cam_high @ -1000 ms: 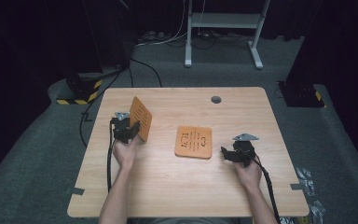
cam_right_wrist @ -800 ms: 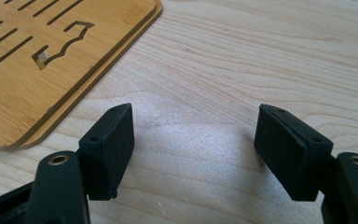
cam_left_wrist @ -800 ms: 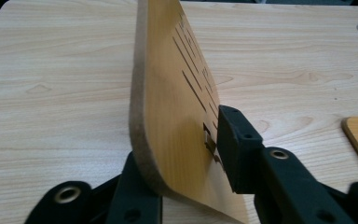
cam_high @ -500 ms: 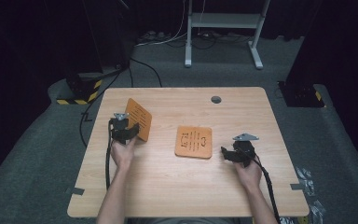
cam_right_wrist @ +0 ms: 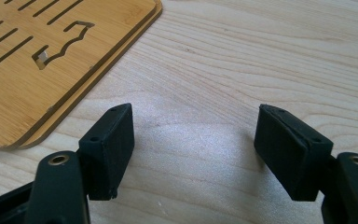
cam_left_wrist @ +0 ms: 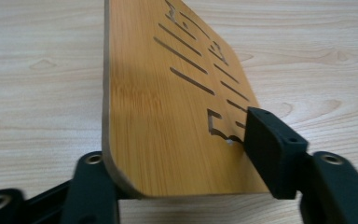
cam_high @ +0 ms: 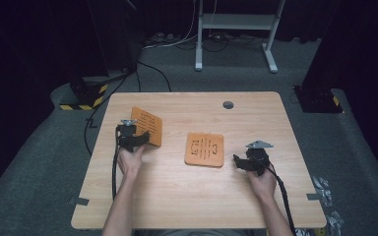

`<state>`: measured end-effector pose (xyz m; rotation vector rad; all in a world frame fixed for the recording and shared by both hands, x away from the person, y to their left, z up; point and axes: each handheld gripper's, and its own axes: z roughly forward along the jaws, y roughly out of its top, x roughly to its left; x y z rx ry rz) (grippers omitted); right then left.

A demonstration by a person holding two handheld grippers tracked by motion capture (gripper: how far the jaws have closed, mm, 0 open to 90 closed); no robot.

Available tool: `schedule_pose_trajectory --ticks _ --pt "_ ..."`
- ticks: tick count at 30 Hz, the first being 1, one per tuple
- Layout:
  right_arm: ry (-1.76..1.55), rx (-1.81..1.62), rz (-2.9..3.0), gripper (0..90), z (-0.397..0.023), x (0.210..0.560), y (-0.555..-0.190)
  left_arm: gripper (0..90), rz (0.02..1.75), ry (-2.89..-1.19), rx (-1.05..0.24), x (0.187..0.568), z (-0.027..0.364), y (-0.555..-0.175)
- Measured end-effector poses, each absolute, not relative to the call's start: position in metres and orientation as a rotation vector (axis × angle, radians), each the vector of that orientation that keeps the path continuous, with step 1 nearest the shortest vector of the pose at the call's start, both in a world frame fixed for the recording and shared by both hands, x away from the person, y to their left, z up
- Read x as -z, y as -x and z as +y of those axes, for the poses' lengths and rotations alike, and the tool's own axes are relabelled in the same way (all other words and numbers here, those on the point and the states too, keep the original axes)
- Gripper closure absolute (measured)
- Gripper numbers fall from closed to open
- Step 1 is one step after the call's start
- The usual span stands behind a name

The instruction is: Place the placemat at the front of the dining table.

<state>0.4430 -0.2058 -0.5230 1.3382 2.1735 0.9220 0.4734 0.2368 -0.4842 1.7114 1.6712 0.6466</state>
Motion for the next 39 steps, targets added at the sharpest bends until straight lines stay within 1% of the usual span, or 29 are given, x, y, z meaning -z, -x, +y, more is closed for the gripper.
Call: schedule_pose_trajectory --ticks 4,7,10,15,17,27,32,39 --pt "-1.339 -0.923 2.173 28.5 -0.206 0.523 -0.443 35.7 1.680 -1.720 -0.620 0.488 0.237 -0.475" --pt "-1.338 -0.922 2.173 28.5 -0.206 0.523 -0.443 34.9 1.683 -1.711 -0.594 0.489 0.236 -0.476" --pt "-1.339 -0.923 2.173 28.5 -0.206 0.523 -0.443 34.3 1.686 -1.715 -0.603 0.490 0.236 -0.476" --pt "-1.338 -0.922 2.174 28.5 -0.206 0.523 -0.443 22.6 1.713 -1.739 -0.635 0.491 0.237 -0.476" --pt "-1.337 -0.922 2.173 28.3 -0.206 0.523 -0.443 21.8 1.704 -1.727 -0.654 0.488 0.237 -0.475" --pt "-1.336 -0.922 2.174 28.3 -0.206 0.523 -0.443 22.3 1.665 -1.712 -0.655 0.481 0.236 -0.469" --pt "-1.332 -0.921 2.174 28.3 -0.206 0.523 -0.443 26.0 1.632 -1.700 -0.645 0.477 0.236 -0.461" --pt "-1.332 -0.921 2.174 28.3 -0.206 0.523 -0.443 27.3 1.573 -1.725 -0.641 0.476 0.230 -0.450"
